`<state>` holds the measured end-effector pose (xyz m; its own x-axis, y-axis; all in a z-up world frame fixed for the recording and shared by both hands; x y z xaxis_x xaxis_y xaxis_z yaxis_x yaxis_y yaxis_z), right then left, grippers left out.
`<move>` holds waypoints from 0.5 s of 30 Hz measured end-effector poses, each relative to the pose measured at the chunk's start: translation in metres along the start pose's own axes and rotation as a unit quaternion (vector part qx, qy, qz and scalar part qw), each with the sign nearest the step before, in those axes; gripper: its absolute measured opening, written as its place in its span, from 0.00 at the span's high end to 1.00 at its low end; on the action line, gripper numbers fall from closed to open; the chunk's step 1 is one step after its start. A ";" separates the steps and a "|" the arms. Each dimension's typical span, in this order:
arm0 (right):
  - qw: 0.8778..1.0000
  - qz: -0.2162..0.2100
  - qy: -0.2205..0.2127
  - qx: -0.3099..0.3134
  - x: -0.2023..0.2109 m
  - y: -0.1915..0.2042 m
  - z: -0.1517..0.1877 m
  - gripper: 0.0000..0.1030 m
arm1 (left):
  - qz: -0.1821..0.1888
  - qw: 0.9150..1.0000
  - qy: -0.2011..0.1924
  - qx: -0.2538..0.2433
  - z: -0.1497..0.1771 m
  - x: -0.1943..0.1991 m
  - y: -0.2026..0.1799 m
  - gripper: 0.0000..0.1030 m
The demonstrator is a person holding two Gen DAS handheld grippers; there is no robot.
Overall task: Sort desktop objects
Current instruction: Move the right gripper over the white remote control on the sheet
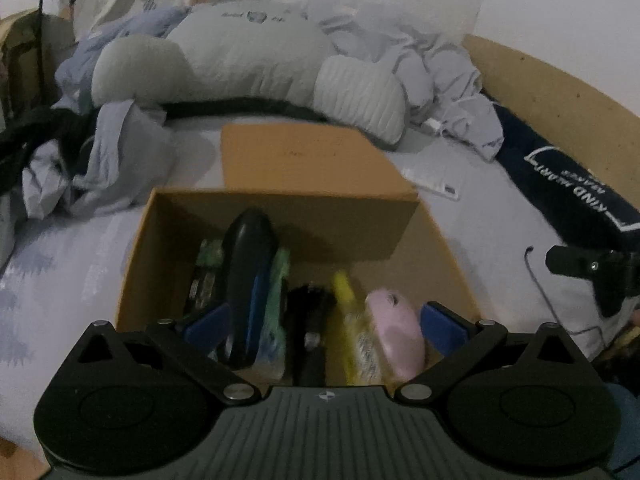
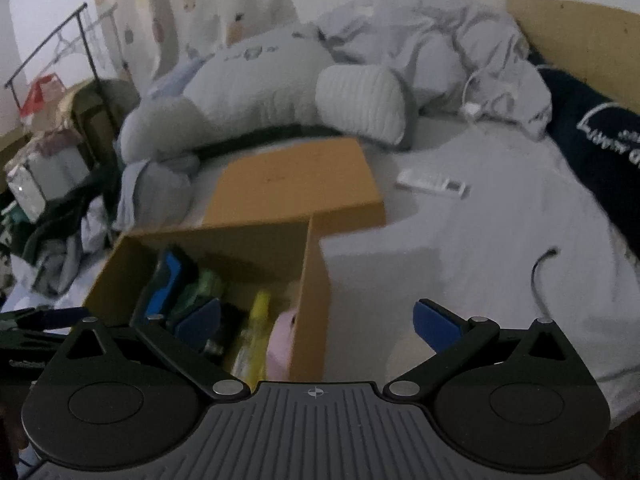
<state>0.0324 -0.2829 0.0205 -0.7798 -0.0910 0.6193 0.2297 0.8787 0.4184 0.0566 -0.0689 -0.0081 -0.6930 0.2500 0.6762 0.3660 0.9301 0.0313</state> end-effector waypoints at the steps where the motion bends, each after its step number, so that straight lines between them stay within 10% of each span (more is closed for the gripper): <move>1: 1.000 0.000 -0.005 0.000 0.001 -0.002 -0.008 0.00 | 0.001 1.000 -0.002 -0.001 -0.005 0.000 -0.001 0.00; 15: 0.998 -0.002 -0.062 0.032 0.023 -0.020 -0.108 0.00 | 0.022 0.999 -0.037 -0.014 -0.082 -0.013 -0.020 0.00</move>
<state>0.0730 -0.3531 0.0982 -0.8475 -0.0404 0.5292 0.1908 0.9072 0.3749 0.1094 -0.1132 0.0427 -0.7199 0.3110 0.6205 0.4141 0.9099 0.0245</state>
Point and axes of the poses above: each gripper's, at about its wrist camera, not at the fingertips, and x roughly against the way its jaws point, y to its left, z to its underside, the point moved 5 cm from there along -x, roughly the way its jaws point, and after that the axes turned 14 degrees about -x, right-handed, at the moved point
